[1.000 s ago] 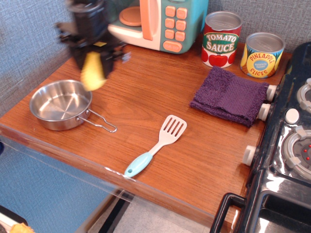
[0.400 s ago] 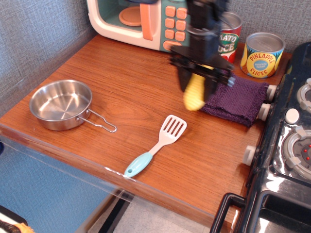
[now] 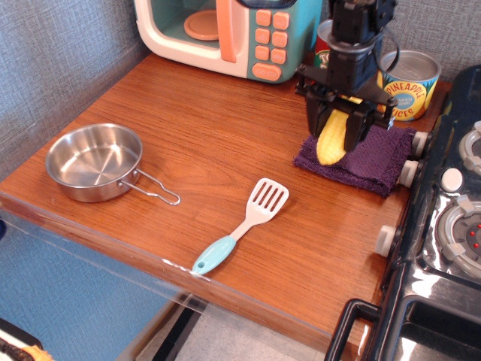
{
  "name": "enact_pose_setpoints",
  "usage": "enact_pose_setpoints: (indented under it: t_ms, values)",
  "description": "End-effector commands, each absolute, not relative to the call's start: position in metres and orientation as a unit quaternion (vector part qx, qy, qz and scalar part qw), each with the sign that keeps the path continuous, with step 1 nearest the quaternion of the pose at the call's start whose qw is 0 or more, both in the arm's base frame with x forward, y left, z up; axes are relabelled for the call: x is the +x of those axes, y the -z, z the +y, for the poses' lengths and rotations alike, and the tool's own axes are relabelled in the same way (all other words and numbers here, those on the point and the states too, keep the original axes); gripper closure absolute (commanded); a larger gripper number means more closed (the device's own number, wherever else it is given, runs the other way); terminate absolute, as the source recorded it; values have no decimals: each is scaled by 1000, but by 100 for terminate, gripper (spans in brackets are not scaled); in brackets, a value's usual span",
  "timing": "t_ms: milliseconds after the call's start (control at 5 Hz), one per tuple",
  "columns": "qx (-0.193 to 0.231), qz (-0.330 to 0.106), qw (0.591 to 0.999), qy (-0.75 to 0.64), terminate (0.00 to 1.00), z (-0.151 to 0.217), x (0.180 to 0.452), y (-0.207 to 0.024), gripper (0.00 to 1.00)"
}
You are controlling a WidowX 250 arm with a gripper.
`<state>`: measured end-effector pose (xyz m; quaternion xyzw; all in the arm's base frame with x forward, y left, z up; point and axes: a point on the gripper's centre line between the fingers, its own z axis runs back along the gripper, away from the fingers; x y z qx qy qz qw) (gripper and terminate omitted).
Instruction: Pick up the corn from the pot and place on the purple towel
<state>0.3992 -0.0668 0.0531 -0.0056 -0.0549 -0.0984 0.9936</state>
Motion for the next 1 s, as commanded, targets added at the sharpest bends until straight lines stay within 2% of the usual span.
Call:
enact_pose_setpoints:
  t_ms: [0, 200, 400, 800]
  values:
    - [-15, -73, 993, 89, 0, -63, 405, -71, 100]
    - [-33, -52, 994, 92, 0, -63, 400, -62, 100]
    - [-34, -48, 993, 101, 0, -66, 394, -67, 0]
    - [-38, -89, 989, 116, 0, -61, 379, -97, 0]
